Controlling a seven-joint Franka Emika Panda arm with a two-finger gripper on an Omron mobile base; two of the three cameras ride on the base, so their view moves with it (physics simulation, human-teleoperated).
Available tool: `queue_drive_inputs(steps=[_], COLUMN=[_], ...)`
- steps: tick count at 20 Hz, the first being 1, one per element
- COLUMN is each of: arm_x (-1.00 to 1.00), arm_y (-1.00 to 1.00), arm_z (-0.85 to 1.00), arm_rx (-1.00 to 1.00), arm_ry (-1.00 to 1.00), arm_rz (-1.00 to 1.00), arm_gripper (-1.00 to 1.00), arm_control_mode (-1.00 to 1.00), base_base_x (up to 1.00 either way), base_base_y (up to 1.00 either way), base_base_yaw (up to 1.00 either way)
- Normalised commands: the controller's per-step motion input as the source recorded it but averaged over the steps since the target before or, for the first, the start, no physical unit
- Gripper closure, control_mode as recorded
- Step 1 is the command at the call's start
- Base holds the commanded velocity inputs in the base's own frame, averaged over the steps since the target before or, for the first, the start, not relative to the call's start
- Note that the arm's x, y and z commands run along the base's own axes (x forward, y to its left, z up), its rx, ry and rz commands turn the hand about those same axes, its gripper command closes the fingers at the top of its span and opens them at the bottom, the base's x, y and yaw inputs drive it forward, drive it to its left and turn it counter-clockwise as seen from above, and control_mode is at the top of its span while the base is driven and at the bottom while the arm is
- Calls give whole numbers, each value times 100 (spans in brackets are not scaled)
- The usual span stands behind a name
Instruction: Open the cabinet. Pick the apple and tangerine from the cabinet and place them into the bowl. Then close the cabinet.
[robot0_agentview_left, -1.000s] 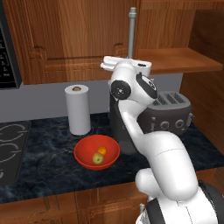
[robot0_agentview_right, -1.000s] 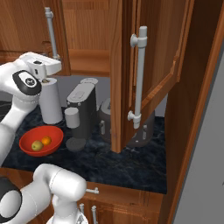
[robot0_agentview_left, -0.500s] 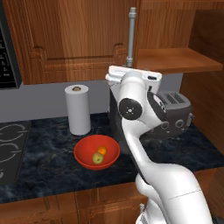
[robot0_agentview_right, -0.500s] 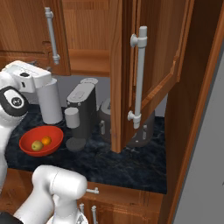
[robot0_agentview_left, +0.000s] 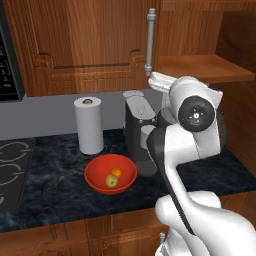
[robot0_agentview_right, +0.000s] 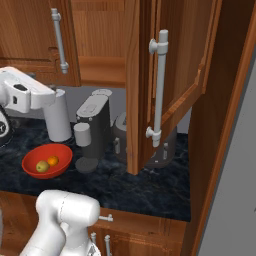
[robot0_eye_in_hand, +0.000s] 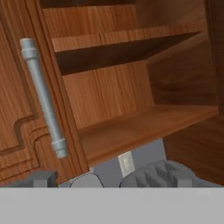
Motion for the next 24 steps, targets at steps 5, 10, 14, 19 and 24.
queue_drive_inputs(steps=[5,10,14,19,24], arm_x=[-99,-89,-50,-5,-63], arm_y=[-45,-16,0,1,-14], arm_z=[12,-60,-65,0,27], arm_rx=[15,-1,-4,0,0], arm_ry=[32,14,4,0,-14], arm_rz=[-3,0,0,1,1], arm_gripper=[-100,-100,-100,-100,-100], arm_control_mode=[-100,-100,-100,-100,-100], base_base_x=[0,0,0,0,0], base_base_y=[0,0,0,0,0], base_base_yaw=[0,0,0,0,0])
